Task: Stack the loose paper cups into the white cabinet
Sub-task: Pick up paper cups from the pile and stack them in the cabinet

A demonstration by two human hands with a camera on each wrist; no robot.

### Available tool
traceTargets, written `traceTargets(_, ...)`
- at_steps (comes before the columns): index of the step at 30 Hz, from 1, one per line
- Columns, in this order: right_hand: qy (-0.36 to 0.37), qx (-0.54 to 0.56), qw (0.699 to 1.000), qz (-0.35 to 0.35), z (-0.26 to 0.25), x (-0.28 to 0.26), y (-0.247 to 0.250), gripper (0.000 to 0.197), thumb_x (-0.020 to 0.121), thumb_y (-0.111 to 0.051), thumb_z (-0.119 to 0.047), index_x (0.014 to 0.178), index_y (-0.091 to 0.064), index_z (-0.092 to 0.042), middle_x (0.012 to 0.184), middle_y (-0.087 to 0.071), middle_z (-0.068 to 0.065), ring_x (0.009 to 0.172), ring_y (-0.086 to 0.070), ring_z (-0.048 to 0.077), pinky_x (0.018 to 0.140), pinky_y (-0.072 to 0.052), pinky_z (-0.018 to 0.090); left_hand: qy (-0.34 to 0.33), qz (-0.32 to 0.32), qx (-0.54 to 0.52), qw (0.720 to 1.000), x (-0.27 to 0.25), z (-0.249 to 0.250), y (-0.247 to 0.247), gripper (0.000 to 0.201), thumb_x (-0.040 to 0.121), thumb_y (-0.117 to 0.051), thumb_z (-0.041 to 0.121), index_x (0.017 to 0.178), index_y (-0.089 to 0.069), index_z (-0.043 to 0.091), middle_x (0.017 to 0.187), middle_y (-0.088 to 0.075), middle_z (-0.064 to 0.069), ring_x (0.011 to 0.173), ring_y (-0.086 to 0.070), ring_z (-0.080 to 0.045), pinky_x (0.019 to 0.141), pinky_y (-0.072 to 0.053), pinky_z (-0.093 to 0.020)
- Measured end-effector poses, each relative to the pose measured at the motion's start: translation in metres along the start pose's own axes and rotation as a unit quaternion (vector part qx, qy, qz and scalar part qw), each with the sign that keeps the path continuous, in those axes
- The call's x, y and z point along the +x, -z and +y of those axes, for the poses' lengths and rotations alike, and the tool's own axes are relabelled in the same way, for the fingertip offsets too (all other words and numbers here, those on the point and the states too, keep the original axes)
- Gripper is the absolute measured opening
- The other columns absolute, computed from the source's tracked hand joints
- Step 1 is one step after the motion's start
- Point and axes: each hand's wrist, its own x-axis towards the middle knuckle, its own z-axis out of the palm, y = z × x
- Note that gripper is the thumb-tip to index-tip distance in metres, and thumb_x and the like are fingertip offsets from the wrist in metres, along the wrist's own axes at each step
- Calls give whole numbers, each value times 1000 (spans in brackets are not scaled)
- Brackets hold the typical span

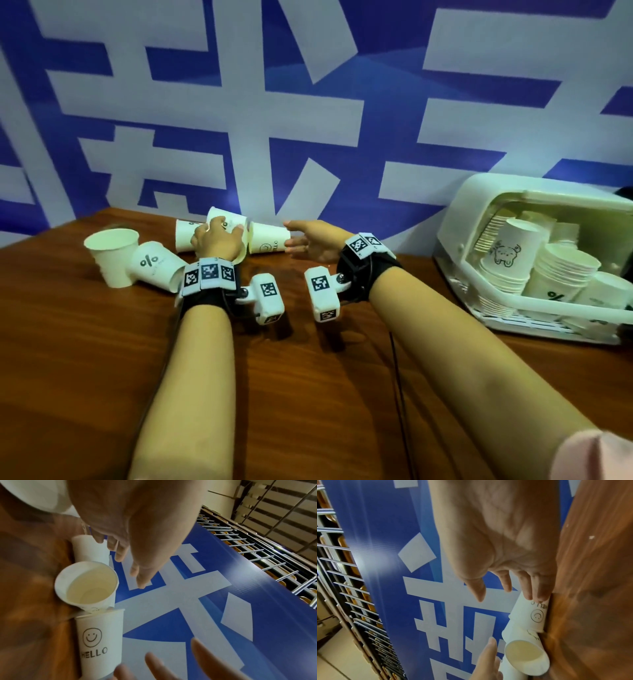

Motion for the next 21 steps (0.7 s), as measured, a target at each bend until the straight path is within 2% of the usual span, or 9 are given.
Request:
traceTargets(2, -9, 3, 1000, -16, 4, 7, -7, 46, 96, -55, -37, 131, -48, -8, 97, -55, 9, 79, -55, 19, 90, -47, 34, -18, -17, 27, 999, 0, 0, -4, 56, 98, -42, 42, 148, -31, 20, 150, -35, -14, 137, -32, -33, 113, -26, -46)
traceTargets(4, -12, 6, 999, -32, 6, 11, -12, 40, 96, -54, -39, 123, -49, -10, 107, -54, 10, 93, -54, 21, 101, -43, 38, -32, -31, 46, 998, -5, 1, -10, 58, 98, -39, 45, 149, -30, 18, 149, -37, -14, 136, -34, -33, 112, -27, -46)
traceTargets(7, -14, 9, 998, -57, 9, 13, -19, 36, 96, -53, -43, 118, -50, -14, 122, -52, 9, 112, -50, 24, 104, -40, 38, -33, -19, 48, 998, -8, -1, -15, 57, 97, -44, 44, 146, -36, 17, 145, -37, -15, 132, -38, -33, 111, -30, -45)
traceTargets(10, -18, 3, 997, -81, 11, 18, -23, 41, 96, -50, -47, 125, -48, -18, 122, -53, 7, 127, -45, 26, 111, -35, 39, -30, -5, 54, 998, -6, 0, -13, 47, 99, -43, 39, 138, -50, 13, 137, -41, -15, 122, -47, -34, 103, -37, -41)
traceTargets(12, -22, -2, 996, -85, 12, 23, -25, 44, 96, -49, -48, 126, -46, -16, 111, -56, 7, 122, -48, 26, 110, -36, 38, -34, -15, 52, 998, -5, 2, -10, 44, 101, -39, 36, 131, -56, 9, 134, -43, -18, 114, -50, -34, 99, -38, -39)
traceTargets(16, -42, -1, 996, -76, 16, 28, -28, 34, 95, -53, -47, 103, -49, -14, 95, -57, 8, 87, -57, 20, 79, -48, 31, -27, -59, 29, 997, -7, 8, -9, 39, 101, -41, 31, 126, -56, 6, 130, -48, -21, 118, -46, -34, 99, -36, -39)
traceTargets(18, -55, -12, 996, -73, 18, 28, -28, 32, 95, -52, -48, 98, -50, -16, 90, -58, 7, 80, -57, 20, 73, -48, 30, -8, -89, 55, 994, -8, 10, -8, 40, 100, -42, 27, 128, -52, 2, 130, -52, -22, 121, -45, -35, 100, -37, -41)
traceTargets(19, -57, -24, 996, -67, 19, 28, -27, 32, 95, -52, -48, 97, -52, -16, 90, -60, 8, 82, -59, 21, 75, -49, 31, 3, -107, 63, 992, -8, 11, -6, 40, 99, -44, 27, 128, -52, 1, 129, -54, -21, 120, -48, -35, 100, -39, -41)
traceTargets(21, -54, -60, 995, -58, 22, 25, -22, 35, 95, -55, -46, 106, -56, -13, 105, -63, 11, 102, -60, 26, 95, -49, 42, 14, -168, 38, 985, -8, 14, -3, 40, 95, -51, 33, 120, -57, 3, 118, -62, -17, 110, -58, -33, 97, -46, -42)
